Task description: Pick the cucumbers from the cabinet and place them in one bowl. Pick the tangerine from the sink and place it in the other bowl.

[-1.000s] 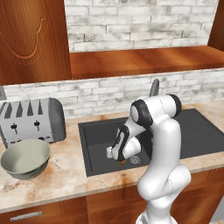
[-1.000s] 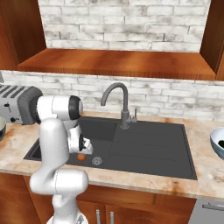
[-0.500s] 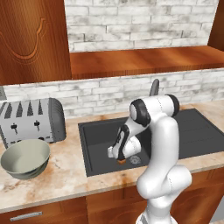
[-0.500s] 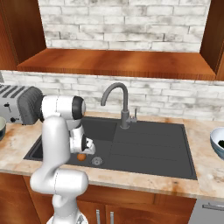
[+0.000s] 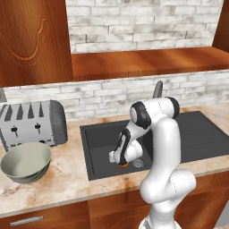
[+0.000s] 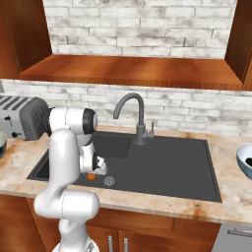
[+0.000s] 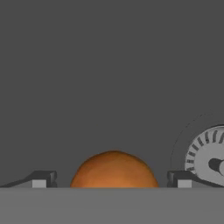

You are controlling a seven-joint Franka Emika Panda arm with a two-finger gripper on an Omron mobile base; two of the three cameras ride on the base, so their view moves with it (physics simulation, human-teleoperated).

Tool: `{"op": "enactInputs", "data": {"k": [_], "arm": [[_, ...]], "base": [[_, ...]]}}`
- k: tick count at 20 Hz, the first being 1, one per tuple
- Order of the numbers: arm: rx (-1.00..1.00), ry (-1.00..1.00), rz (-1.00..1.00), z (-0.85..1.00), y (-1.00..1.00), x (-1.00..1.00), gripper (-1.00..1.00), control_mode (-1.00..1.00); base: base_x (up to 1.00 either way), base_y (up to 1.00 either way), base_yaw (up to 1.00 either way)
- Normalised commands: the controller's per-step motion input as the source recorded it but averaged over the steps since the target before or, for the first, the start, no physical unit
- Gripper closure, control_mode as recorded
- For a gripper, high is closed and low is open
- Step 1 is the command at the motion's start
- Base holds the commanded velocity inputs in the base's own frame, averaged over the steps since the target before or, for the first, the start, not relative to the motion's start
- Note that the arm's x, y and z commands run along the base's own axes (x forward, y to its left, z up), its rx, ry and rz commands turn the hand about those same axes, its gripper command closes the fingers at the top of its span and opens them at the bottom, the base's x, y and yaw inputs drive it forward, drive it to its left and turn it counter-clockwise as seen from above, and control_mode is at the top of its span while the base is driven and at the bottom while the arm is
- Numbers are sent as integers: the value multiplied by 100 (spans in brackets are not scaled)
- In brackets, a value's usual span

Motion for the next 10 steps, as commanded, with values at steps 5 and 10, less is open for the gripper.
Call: {"op": "enactInputs", "data": {"k": [5,10], "arm": [[0,0,0,0,0,0,-100,-100],[0,0,0,0,0,0,100,-100]], "base": [[0,0,0],[0,0,0]]}}
